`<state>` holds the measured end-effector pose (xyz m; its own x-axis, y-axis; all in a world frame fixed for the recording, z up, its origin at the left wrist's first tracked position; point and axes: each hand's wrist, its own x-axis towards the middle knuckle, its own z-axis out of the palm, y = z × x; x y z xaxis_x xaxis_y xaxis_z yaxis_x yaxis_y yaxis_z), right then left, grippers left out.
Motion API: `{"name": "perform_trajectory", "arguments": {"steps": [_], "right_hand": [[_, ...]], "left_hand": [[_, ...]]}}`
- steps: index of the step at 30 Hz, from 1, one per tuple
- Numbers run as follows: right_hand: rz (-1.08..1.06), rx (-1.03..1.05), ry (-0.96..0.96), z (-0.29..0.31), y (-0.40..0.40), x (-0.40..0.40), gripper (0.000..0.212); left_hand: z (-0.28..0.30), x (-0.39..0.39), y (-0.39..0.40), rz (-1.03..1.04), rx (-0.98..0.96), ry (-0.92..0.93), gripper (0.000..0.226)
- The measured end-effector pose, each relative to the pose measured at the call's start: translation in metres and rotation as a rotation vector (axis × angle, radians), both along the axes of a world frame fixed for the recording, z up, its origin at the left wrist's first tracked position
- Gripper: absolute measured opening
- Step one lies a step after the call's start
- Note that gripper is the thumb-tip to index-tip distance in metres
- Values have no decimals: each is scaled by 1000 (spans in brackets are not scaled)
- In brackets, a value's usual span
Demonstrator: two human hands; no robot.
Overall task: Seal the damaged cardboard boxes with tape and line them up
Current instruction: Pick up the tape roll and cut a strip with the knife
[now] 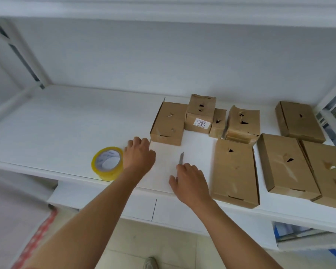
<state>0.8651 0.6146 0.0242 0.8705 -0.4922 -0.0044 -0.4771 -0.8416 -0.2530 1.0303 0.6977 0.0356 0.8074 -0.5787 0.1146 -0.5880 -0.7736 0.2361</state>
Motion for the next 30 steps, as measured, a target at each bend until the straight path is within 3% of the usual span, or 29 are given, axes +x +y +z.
{"name": "perform_trajectory", "arguments": {"steps": [6, 8, 12, 15, 19, 23, 30], "right_hand": [[140, 101, -63, -14, 20, 57, 38], [156, 146, -41, -19, 24, 76, 47], [189, 172, 74, -28, 28, 107, 68], [148, 138, 90, -33, 30, 120, 52], [134, 128, -30, -34, 27, 122, 17], [143, 176, -55, -28, 18, 118, 15], [162, 164, -30, -16, 12, 109, 24]], "left_hand": [[19, 53, 66, -49, 30, 225, 36], [19, 59, 85, -127, 92, 320, 48], [7, 60, 104, -239, 194, 320, 78], [-4, 58, 103, -276, 251, 288, 87], [-11, 61, 99, -289, 243, 274, 75], [-13, 65, 94, -289, 276, 237, 64], [-16, 69, 73, -378, 297, -118, 27]]}}
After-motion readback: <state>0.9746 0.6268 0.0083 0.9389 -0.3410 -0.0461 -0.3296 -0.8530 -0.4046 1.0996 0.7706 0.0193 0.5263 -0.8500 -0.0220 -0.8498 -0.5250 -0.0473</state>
